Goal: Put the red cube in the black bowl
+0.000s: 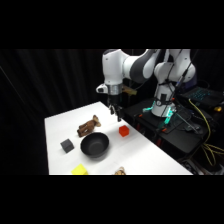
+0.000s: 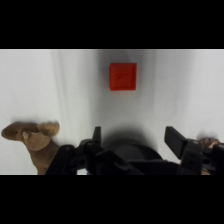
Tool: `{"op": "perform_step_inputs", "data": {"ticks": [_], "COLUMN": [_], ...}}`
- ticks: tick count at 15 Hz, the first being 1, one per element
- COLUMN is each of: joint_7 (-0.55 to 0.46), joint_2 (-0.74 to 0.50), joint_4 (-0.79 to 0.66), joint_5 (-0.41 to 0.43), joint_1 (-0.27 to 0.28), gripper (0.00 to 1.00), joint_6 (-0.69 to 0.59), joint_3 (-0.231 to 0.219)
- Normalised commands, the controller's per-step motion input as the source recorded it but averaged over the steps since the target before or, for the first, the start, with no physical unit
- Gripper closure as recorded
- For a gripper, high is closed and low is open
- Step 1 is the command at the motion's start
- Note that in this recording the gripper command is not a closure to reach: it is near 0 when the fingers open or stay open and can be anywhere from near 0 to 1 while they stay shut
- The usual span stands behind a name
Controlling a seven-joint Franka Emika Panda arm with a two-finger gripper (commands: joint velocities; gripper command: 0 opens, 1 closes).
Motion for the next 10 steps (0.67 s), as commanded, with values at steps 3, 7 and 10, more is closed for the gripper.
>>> {"op": "perform_step_inputs", "data": {"ticks": [3,7,10], "joint_7": [0.07,-0.03,-0.32], "joint_2": [-0.19,-0.01,0.18], "joint_4": [-0.43,-0.33,-0.18], "joint_5": [-0.166,-0.205,0.148], "joint_1": [-0.058,-0.078,-0.056], "gripper": [0.0,0.0,0.0], "joint_6": [0.41,0.56,0.58], "joint_3": [-0.01,-0.034,-0.031]}}
